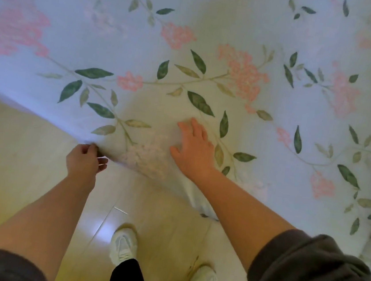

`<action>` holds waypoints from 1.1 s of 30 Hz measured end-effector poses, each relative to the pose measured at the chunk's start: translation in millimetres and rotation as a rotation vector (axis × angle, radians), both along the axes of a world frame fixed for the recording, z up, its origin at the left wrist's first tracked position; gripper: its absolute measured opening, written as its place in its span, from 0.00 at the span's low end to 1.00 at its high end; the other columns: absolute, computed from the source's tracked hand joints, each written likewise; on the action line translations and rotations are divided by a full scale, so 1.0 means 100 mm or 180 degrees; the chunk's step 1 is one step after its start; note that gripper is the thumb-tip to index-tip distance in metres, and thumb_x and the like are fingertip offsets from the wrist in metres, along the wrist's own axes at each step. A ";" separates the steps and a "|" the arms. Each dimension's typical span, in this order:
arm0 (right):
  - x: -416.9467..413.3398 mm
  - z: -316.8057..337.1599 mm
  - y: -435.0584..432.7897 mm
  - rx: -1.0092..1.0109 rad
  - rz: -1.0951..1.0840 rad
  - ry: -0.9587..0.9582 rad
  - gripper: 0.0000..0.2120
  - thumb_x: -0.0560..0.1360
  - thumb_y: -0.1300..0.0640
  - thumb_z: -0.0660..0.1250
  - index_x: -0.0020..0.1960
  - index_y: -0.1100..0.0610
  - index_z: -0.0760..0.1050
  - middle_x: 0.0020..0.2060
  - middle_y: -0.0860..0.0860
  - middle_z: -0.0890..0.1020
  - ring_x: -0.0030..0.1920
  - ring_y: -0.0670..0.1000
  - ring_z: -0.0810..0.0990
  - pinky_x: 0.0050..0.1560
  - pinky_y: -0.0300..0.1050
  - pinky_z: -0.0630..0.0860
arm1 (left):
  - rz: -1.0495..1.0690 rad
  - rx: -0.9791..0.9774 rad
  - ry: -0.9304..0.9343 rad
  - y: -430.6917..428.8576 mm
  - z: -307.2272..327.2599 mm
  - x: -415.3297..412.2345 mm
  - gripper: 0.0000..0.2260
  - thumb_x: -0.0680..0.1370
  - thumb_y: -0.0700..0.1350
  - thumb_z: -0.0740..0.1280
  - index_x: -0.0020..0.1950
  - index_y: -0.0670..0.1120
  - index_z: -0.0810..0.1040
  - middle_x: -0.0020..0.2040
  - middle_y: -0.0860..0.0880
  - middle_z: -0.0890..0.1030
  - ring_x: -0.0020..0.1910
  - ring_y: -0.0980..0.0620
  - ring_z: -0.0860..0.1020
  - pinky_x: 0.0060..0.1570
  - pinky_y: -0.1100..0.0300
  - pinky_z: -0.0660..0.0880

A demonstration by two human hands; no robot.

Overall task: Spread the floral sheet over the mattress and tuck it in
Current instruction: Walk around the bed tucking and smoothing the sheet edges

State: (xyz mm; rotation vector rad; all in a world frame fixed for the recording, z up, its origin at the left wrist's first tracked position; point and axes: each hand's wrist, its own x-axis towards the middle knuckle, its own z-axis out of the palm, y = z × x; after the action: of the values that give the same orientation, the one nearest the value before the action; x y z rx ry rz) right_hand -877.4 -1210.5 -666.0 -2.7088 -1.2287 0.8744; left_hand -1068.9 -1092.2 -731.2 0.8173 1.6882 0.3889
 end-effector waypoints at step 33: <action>-0.90 -0.22 2.33 0.0075 0.1862 -0.0234 0.29 0.79 0.42 0.55 0.77 0.43 0.49 0.78 0.51 0.43 0.77 0.61 0.40 0.70 0.71 0.47 | -0.0223 -0.0218 0.0843 1.64 -0.19 -0.85 0.07 0.79 0.45 0.61 0.52 0.43 0.74 0.40 0.42 0.80 0.37 0.42 0.81 0.45 0.45 0.81</action>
State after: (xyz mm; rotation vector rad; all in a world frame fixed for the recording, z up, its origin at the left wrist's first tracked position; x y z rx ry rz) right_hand -967.2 -977.3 -688.3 -2.3998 -2.0826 0.7856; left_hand -1154.1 -927.7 -750.2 0.9048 1.9003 0.1787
